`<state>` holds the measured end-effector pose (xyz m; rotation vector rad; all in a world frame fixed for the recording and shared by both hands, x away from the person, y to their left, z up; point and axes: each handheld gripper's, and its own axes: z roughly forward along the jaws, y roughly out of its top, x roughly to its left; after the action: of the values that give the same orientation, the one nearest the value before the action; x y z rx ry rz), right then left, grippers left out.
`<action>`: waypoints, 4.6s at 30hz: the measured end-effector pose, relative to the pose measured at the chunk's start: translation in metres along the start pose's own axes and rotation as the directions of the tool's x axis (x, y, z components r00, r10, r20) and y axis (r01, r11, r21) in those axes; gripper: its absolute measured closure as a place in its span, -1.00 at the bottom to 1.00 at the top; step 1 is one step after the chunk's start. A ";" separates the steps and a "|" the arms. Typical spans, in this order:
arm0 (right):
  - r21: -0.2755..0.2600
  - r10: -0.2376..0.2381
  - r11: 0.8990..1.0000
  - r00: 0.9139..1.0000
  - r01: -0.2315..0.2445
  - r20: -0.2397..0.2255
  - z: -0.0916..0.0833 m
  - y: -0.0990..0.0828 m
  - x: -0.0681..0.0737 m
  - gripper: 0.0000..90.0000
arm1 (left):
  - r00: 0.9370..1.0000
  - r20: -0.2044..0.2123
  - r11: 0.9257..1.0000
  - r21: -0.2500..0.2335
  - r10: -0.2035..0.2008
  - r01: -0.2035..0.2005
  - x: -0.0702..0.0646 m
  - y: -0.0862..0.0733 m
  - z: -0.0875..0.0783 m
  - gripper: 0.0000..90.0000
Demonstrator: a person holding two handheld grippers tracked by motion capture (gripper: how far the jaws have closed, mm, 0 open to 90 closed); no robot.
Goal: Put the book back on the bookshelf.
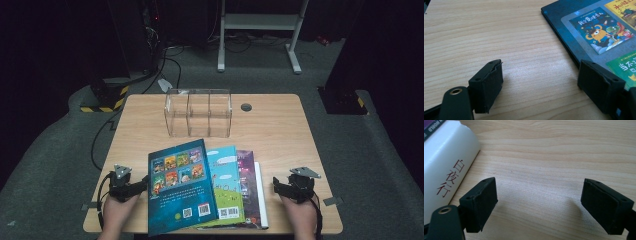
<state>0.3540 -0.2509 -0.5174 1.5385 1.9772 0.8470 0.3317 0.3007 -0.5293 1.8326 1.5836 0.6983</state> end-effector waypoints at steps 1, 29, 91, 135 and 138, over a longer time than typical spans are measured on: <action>0.000 0.000 1.000 1.000 0.000 0.000 0.000 0.000 0.000 -0.69 | 1.000 0.000 1.000 0.000 0.000 0.000 0.000 0.000 0.000 -0.55; -0.158 -0.109 0.983 0.991 0.095 -0.081 -0.039 0.025 0.041 -0.70 | 1.000 -0.004 1.000 -0.001 0.002 -0.002 0.000 0.001 0.001 -0.56; -0.226 -0.334 0.934 0.898 0.276 -0.284 -0.042 0.029 0.145 -0.58 | 0.962 0.271 0.999 0.034 0.002 -0.012 -0.022 -0.003 -0.024 -0.74; -0.214 -0.330 0.937 0.902 0.277 -0.278 -0.040 0.030 0.149 -0.59 | 0.924 0.382 0.997 0.073 -0.028 0.000 -0.047 -0.012 -0.024 -0.99; -0.217 -0.334 0.935 0.901 0.280 -0.276 -0.040 0.029 0.149 -0.59 | 0.922 0.386 0.997 0.070 -0.018 -0.010 -0.049 -0.011 -0.024 -0.99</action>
<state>0.3090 -0.1082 -0.4695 1.0028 2.2208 1.1405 0.2995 0.2556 -0.5215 1.8775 1.3621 0.2543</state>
